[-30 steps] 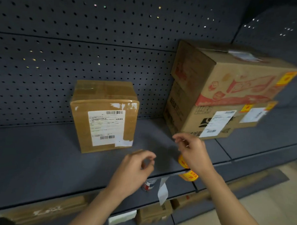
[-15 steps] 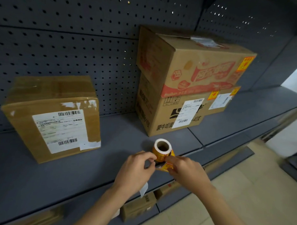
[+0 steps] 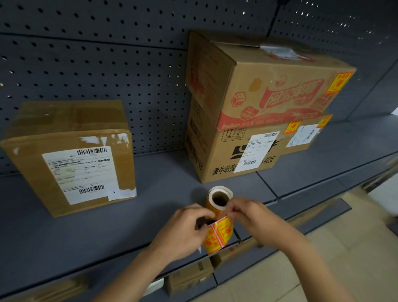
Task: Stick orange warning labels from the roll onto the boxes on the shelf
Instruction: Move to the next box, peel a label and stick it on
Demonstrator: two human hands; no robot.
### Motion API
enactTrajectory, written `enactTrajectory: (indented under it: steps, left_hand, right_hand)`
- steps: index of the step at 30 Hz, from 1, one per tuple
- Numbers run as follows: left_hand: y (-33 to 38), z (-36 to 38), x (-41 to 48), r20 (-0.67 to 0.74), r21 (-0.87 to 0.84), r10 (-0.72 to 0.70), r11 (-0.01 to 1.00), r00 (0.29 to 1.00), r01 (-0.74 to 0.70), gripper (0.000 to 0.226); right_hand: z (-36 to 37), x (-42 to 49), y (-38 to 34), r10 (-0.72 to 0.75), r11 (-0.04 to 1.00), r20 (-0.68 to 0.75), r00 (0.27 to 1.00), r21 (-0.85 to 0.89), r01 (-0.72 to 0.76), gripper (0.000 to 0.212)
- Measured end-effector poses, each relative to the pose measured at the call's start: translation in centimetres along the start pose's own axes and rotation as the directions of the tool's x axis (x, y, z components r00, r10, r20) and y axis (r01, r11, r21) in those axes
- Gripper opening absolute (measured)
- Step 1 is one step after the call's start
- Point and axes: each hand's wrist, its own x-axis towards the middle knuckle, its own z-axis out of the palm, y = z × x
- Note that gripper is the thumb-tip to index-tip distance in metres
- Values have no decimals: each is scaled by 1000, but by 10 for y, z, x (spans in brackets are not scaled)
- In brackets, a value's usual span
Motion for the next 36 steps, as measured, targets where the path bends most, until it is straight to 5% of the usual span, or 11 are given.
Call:
enactTrajectory:
  steps: [6,13,20,25,36]
  left_hand:
    - [1,-8,-1,130,-133,-59,988,990,77,13]
    - [-2,-38,-5,287,-231,-90,960,954,160,14]
    - [-7,-51,-12,193,-421,-127,885,973,199,6]
    - [-9,-58,-16,142,-559,-107,812,984,168,7]
    - [-20,-71,-21,-26,-501,-85,863,996,61,7]
  right_hand:
    - [-22,7,1,12,978,-27,1000,207,-6,13]
    - [-18,21,1,23,994,-78,997,110,-15,15]
    - [-11,24,-23,-129,969,-211,969,182,169,6]
    - [-2,24,-49,-244,950,-124,962,170,263,3]
    - [13,40,-70,-284,956,-43,958,70,286,27]
